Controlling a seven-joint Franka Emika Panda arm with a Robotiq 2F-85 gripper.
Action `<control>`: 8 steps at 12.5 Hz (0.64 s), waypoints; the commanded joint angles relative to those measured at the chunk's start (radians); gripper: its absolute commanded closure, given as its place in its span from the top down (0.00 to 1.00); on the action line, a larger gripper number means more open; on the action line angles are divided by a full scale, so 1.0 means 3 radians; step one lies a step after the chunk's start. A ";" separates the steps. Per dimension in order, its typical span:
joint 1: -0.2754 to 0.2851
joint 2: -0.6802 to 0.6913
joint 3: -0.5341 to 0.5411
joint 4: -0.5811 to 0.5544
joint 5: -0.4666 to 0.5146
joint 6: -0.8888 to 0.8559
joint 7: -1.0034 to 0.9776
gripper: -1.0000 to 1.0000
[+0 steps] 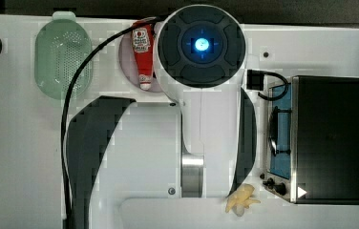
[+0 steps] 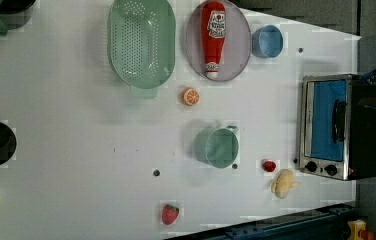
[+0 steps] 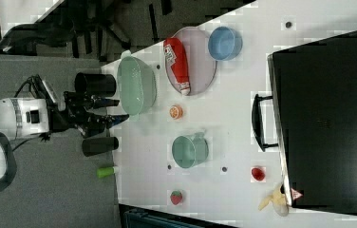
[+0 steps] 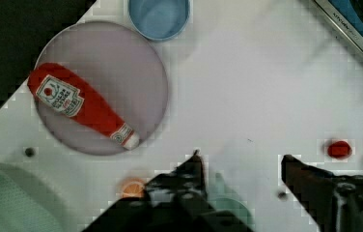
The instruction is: Flap open oven.
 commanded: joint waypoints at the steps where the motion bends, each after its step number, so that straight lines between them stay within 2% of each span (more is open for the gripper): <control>1: -0.0091 -0.1436 -0.0164 -0.0965 -0.0060 -0.0609 0.0425 0.79; 3: -0.0091 -0.1437 -0.0164 -0.0965 -0.0060 -0.0609 0.0426 1.00; 4: -0.0091 -0.1437 -0.0164 -0.0965 -0.0060 -0.0609 0.0425 1.00; 5: -0.0091 -0.1437 -0.0164 -0.0965 -0.0060 -0.0607 0.0425 0.95; 8: -0.0092 -0.1434 -0.0165 -0.0966 -0.0061 -0.0602 0.0425 0.57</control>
